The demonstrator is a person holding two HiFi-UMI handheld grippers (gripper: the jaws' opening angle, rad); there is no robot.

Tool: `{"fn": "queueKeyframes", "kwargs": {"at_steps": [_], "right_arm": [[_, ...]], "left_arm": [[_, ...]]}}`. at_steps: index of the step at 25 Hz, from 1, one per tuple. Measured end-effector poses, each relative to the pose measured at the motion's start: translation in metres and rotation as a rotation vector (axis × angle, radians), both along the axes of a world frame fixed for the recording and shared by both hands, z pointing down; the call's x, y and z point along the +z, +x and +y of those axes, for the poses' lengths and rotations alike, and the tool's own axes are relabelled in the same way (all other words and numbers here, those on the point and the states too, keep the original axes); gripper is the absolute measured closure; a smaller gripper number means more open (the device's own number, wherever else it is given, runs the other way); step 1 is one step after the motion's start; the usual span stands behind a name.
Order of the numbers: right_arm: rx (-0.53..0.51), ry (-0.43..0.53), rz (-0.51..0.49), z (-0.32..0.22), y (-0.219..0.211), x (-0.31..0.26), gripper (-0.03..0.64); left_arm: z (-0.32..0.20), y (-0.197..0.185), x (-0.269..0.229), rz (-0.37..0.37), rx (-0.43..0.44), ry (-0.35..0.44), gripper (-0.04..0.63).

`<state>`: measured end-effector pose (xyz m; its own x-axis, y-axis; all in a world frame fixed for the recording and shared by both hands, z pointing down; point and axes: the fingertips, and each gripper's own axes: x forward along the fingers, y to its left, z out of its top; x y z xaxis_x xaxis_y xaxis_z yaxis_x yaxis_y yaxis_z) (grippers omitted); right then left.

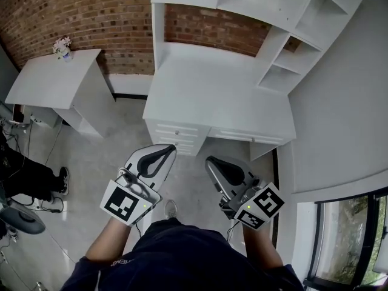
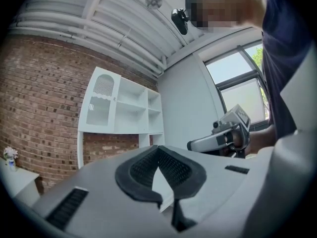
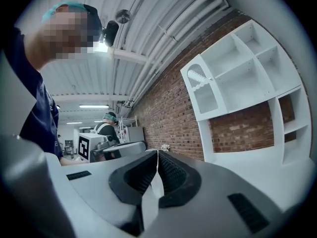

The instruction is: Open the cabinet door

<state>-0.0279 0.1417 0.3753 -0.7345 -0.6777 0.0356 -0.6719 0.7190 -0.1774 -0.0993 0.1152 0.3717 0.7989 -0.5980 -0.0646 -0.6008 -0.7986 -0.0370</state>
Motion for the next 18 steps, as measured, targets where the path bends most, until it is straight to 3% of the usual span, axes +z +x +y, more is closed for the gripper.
{"fn": "queueKeyframes", "kwargs": {"at_steps": [18], "right_arm": [[-0.004,-0.005,-0.016,-0.098,-0.002,0.02,0.591]], "left_arm": [[-0.095,0.01,0.014,0.004,0.018,0.03,0.588]]}}
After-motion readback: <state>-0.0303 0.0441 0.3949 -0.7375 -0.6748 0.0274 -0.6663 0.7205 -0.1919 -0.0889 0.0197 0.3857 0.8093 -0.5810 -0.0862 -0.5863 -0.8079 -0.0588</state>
